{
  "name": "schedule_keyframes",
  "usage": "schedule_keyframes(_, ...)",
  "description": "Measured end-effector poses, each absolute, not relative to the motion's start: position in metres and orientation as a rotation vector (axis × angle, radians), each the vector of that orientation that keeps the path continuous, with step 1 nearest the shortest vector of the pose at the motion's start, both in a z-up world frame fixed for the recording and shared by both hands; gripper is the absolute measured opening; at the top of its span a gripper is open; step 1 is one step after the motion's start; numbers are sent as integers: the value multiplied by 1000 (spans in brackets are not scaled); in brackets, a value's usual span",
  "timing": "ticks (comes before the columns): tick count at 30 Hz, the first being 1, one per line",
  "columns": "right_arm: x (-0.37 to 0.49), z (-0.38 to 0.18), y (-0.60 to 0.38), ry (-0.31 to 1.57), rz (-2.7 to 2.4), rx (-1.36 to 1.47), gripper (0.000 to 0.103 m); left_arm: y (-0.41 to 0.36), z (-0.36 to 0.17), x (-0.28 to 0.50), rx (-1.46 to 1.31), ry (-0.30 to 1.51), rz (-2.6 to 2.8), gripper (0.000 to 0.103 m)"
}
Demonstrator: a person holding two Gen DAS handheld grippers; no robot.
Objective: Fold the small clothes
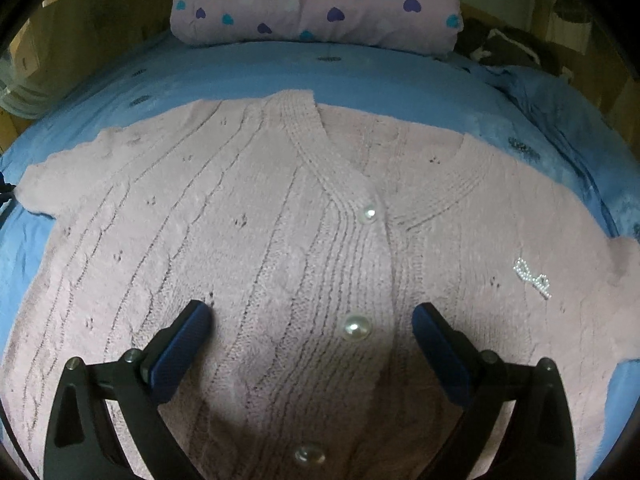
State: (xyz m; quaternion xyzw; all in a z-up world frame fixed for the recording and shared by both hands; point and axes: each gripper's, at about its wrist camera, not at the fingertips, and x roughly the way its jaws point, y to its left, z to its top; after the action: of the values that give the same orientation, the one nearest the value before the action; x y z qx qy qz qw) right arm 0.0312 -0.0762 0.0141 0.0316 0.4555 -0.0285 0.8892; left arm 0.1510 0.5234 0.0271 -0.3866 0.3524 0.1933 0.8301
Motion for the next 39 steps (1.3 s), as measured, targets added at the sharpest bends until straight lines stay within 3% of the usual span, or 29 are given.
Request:
schedule_keyframes(10,25,25,-83,913,-70,96,103,391,133,144,-443,652,68,0)
schedule_keyframes(17,11,51,-102,865,-34,178,103,271,167,115,-270,620,-222,0)
schedule_keyframes(24,14,55,-132,886,-137,250,103,153,156,86,-186,674,-373,0)
schedule_keyframes(30,10,38,-163,951,-243,321,103,88,112,85,-417,697,-517,0)
schedule_keyframes(33,7,30,-169,967,-249,341,103,57,78,90,-492,827,-542,0)
schedule_keyframes(39,1,29,-170,972,-214,292,103,2,37,89,-388,1000,-504,0)
